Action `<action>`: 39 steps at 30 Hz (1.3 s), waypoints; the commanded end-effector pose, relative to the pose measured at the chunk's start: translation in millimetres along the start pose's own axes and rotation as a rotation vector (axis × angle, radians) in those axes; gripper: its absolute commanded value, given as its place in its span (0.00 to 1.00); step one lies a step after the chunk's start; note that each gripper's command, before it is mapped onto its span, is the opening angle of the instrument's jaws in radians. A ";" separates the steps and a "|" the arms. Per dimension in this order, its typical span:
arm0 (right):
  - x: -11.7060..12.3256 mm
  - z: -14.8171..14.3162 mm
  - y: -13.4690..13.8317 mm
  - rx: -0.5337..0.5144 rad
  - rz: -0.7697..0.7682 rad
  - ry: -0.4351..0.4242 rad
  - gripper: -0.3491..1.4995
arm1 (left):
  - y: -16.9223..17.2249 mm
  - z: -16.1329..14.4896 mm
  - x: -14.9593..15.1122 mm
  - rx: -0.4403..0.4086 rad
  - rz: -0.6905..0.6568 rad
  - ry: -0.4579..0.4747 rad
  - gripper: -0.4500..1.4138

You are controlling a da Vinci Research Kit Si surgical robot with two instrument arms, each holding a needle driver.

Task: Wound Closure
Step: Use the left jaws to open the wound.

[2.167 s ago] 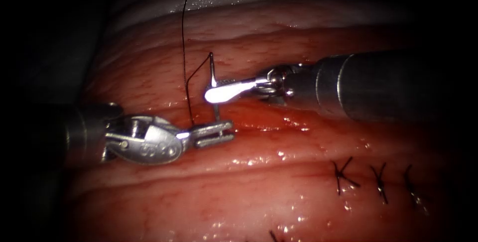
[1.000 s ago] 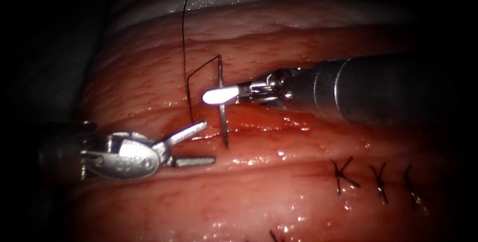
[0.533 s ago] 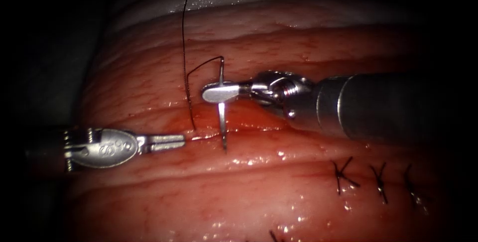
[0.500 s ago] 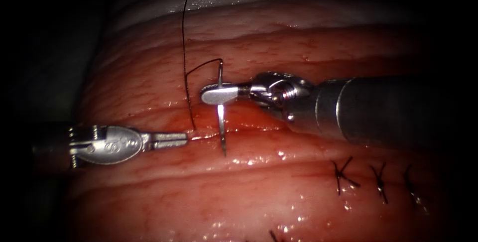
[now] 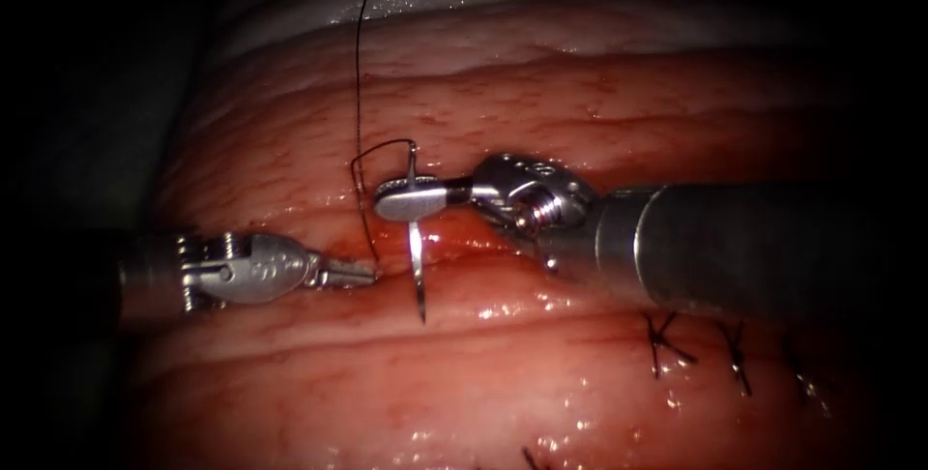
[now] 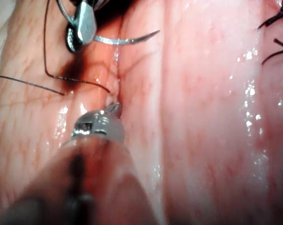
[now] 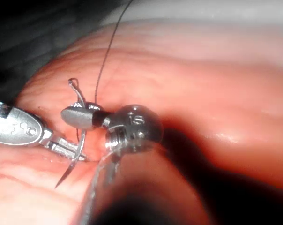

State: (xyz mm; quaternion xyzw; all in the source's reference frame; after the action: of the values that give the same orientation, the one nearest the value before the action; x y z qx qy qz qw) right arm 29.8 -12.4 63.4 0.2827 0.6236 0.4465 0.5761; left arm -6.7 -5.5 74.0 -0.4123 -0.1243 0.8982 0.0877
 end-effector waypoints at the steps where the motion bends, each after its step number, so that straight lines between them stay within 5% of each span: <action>1: -0.8 1.1 0.3 -0.001 -0.018 0.002 0.00 | -0.3 0.9 -0.1 0.001 0.001 -0.007 0.00; 14: -1.0 2.9 1.7 -0.032 -0.211 0.043 0.00 | 1.2 2.3 -1.3 -0.129 -0.003 -0.260 0.00; 19: -0.8 3.0 2.6 -0.052 -0.286 0.081 0.00 | 1.3 2.2 -0.5 -0.159 -0.008 -0.268 0.01; 31: -1.5 3.5 3.0 -0.088 -0.466 0.146 0.00 | 1.5 1.8 0.2 -0.130 -0.072 -0.232 0.39; 39: -2.7 3.7 3.2 -0.094 -0.539 0.141 0.00 | 1.5 1.4 0.5 -0.103 -0.084 -0.213 0.44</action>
State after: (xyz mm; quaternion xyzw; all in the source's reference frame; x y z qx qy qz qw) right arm 32.7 -12.5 67.1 0.0461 0.6929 0.3229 0.6430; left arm -7.7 -7.1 73.4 -0.3133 -0.1954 0.9249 0.0908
